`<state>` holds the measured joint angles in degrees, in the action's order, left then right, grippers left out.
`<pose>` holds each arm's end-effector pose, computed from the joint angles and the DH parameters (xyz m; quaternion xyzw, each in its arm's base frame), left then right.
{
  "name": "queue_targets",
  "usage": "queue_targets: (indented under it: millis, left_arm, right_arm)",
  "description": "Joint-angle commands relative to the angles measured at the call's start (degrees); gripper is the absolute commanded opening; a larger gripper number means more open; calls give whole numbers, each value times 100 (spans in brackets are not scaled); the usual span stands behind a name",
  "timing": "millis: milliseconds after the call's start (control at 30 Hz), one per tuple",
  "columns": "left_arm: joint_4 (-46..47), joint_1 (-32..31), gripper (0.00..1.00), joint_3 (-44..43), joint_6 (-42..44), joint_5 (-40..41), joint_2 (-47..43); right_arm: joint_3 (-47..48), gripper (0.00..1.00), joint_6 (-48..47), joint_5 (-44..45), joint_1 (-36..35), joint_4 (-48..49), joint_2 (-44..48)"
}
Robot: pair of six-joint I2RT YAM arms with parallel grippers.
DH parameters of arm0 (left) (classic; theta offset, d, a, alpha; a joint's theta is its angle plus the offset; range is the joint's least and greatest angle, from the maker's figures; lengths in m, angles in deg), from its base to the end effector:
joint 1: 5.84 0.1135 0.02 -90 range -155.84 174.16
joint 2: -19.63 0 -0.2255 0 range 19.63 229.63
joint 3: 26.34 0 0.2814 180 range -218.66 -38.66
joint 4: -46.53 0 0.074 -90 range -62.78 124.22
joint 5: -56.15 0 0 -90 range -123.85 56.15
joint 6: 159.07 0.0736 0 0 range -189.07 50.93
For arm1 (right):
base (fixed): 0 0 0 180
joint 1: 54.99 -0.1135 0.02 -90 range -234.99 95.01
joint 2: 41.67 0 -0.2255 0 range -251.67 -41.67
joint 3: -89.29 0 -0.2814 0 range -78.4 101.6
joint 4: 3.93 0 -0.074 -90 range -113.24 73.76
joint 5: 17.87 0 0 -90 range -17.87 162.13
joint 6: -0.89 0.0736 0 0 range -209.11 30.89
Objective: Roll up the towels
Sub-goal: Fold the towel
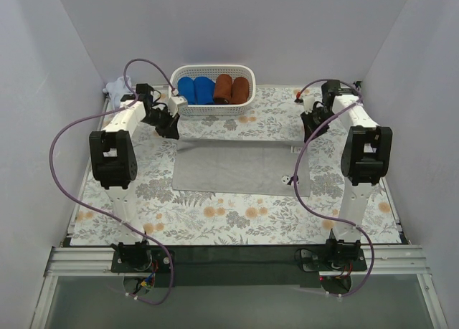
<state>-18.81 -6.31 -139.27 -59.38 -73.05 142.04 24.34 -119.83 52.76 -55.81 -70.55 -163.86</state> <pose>0.4523 -0.0502 0.1311 0.1268 0.9262 -0.3214 0.1508 0.4591 0.0310 0.1317 -0.2881 0.9327 0.1250 0.1775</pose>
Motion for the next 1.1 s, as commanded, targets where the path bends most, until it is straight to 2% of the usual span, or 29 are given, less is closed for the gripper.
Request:
queue_targets:
  millis: [0,467,633,700,833,1067]
  left_arm:
    - [-374,38,0,445,945,-88,-920]
    - [-1533,38,0,1053,2563,-203,-1456]
    - [-1727,38,0,1632,2967,-62,-1851]
    - [-1675,38,0,2035,2995,-27,-1975]
    - [-965,12,0,2773,2775,166,-2221]
    - [-550,-94,0,3145,2467,255,-2204]
  right_arm:
    - [-350,1,-346,-268,29,-195,661]
    - [-1607,1,-874,-110,29,-502,1558]
    - [-2231,1,-1050,-66,29,-581,1856]
    - [-2415,1,-1085,-110,20,-573,1953]
    - [-3048,1,-1015,-469,21,-494,1858]
    - [-3137,1,-830,-479,29,-300,1743]
